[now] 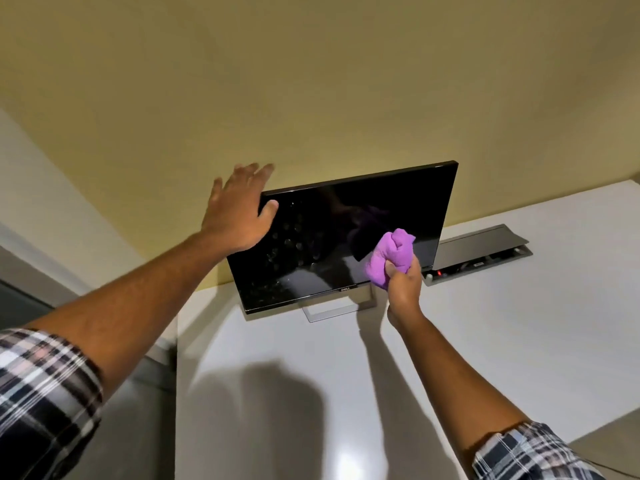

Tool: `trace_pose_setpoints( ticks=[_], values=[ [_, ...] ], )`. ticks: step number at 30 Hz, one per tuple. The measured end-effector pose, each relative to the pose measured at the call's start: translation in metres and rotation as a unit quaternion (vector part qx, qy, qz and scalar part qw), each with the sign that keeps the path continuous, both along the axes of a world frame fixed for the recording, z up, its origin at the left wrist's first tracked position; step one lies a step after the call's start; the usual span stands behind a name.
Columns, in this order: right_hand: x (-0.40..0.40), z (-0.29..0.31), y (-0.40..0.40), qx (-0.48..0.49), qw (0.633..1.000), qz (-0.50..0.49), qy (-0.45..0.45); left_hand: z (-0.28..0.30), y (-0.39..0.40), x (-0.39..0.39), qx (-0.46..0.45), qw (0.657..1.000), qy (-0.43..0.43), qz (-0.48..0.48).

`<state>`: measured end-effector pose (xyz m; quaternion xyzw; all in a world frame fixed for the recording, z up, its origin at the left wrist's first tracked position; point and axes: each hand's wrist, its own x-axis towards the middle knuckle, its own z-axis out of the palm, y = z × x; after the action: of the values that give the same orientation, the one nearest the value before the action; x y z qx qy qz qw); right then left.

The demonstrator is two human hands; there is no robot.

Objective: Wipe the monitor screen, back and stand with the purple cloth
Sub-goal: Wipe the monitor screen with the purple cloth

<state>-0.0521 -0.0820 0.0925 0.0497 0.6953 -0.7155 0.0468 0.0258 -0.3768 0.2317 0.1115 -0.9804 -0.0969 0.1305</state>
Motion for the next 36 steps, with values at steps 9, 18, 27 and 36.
trace_pose_setpoints(
  ticks=[9, 18, 27, 36],
  values=[
    [-0.021, -0.033, -0.005, -0.069, 0.984, -0.149, -0.075, -0.018, -0.027, 0.027, 0.094, 0.995, 0.020, -0.037],
    [-0.028, -0.024, -0.016, -0.053, 0.960, -0.243, -0.133, -0.021, -0.026, 0.029, 0.086, 0.995, 0.022, -0.033],
    [-0.040, -0.028, -0.016, 0.019, 0.959, -0.238, -0.153, -0.024, -0.027, 0.029, 0.090, 0.995, 0.027, -0.030],
    [-0.052, 0.001, -0.047, -0.069, 0.966, -0.217, -0.120, -0.023, -0.031, 0.028, 0.105, 0.993, 0.034, -0.042]
  ],
)
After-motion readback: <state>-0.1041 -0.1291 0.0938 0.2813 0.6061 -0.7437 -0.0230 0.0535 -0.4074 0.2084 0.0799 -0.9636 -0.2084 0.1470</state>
